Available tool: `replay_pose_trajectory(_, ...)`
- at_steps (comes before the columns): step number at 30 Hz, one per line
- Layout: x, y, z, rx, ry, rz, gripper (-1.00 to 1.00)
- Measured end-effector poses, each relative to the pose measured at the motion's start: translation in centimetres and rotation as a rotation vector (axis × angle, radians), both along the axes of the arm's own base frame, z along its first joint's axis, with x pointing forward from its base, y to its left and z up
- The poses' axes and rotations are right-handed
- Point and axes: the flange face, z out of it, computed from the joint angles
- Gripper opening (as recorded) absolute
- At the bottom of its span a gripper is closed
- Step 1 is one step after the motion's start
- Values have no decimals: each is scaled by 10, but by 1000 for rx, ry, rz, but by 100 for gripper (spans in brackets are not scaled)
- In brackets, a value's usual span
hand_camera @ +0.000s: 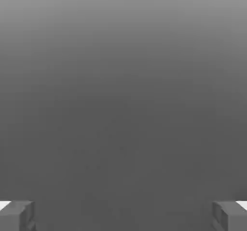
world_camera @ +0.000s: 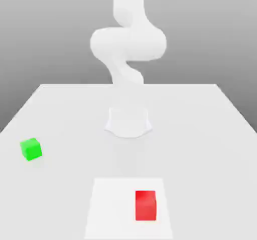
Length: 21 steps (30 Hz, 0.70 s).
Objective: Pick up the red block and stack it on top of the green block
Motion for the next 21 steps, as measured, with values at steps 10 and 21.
replay_pose_trajectory(10,82,18,-207,-7,326,1,0)
replay_pose_trajectory(21,55,36,-432,-3,678,13,0)
